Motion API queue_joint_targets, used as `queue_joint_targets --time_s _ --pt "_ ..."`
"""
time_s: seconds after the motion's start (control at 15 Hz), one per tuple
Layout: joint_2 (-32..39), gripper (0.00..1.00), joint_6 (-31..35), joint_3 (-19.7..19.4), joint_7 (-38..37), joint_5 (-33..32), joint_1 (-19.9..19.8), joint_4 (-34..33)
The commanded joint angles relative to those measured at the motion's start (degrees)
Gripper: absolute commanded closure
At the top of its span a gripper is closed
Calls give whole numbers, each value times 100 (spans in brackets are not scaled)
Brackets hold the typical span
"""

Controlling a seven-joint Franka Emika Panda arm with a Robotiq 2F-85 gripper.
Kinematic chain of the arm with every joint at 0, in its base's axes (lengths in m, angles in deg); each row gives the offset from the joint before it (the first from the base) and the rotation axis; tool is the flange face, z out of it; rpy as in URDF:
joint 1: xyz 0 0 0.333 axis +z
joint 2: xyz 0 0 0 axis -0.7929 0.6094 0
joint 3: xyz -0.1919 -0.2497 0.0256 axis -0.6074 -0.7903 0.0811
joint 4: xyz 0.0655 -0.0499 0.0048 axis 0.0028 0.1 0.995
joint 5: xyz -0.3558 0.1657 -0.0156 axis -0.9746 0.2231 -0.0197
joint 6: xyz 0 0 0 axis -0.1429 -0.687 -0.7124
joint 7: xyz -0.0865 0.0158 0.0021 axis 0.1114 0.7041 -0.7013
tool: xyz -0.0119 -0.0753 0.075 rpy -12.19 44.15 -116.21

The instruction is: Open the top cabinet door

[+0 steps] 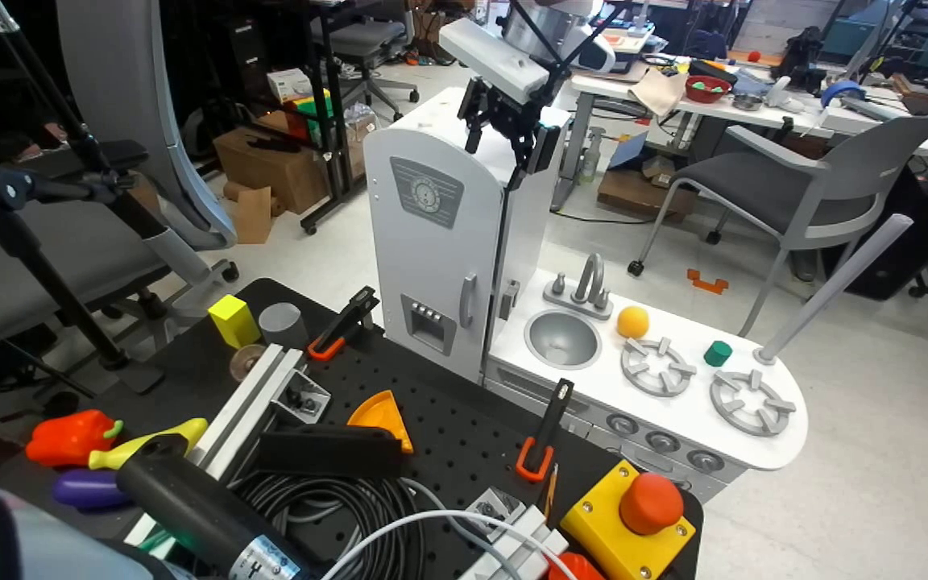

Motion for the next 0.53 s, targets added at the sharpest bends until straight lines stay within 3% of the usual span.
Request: queue_joint_targets --time_s 0.0,0.47 --pt "176 0 -183 42 -301 -154 77 -71" --pt "196 0 -852 115 -475 -151 211 152"
